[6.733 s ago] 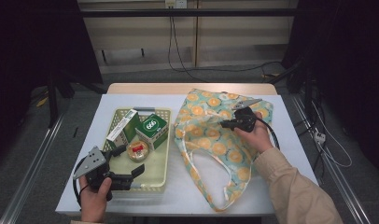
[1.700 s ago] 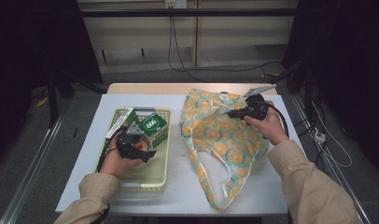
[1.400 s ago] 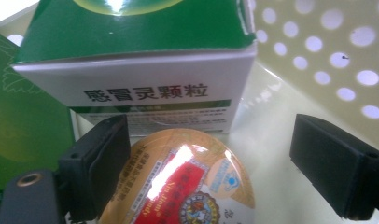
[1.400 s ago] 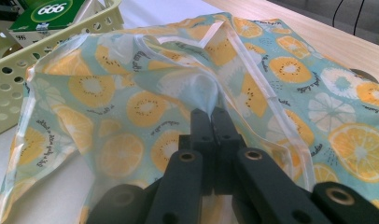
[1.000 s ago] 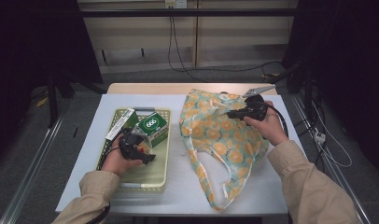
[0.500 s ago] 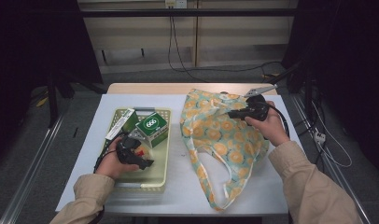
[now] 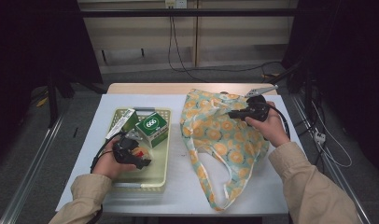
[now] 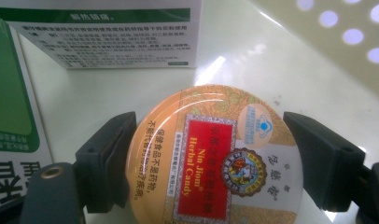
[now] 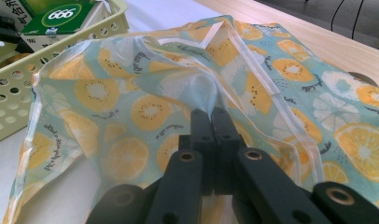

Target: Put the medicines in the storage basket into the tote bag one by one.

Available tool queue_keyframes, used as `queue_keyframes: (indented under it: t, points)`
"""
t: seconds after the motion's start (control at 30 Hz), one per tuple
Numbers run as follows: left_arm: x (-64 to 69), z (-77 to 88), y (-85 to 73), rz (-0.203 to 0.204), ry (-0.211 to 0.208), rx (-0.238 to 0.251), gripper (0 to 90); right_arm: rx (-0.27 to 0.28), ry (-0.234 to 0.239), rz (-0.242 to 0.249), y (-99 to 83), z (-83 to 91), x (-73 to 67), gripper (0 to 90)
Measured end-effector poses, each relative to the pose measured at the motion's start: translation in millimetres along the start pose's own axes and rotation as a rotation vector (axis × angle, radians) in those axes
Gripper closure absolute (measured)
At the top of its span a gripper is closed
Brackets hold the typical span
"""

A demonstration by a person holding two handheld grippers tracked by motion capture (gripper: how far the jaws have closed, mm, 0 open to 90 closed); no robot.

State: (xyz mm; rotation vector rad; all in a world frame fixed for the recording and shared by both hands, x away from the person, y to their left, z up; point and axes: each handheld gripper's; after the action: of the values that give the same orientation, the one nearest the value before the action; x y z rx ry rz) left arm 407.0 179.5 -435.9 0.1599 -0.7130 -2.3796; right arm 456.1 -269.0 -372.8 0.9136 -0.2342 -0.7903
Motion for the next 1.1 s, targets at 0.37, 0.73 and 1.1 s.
queue_keyframes:
  t: [0.37, 0.73, 1.1]
  points:
    - [3.6, 28.8, 22.4, 0.076, -0.026, 0.082, 20.6, 0.001, -0.004, -0.008, 1.2, -0.6, -0.2, 90.0]
    - [6.5, 48.3, 40.2, 0.105, -0.024, 0.125, 20.7, 0.0, -0.002, -0.011, 2.0, -2.9, -2.7, 90.0]
    - [29.0, 55.1, 79.6, 0.066, -0.044, 0.208, 20.7, -0.01, -0.004, -0.019, 2.1, -8.2, -1.8, 90.0]
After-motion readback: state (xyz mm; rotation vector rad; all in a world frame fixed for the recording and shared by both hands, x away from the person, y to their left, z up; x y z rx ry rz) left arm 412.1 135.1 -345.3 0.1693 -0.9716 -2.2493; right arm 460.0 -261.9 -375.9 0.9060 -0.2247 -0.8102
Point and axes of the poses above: each handheld gripper's, and its own axes: z roughly backward along the jaws, y roughly out of its top, x roughly to its right
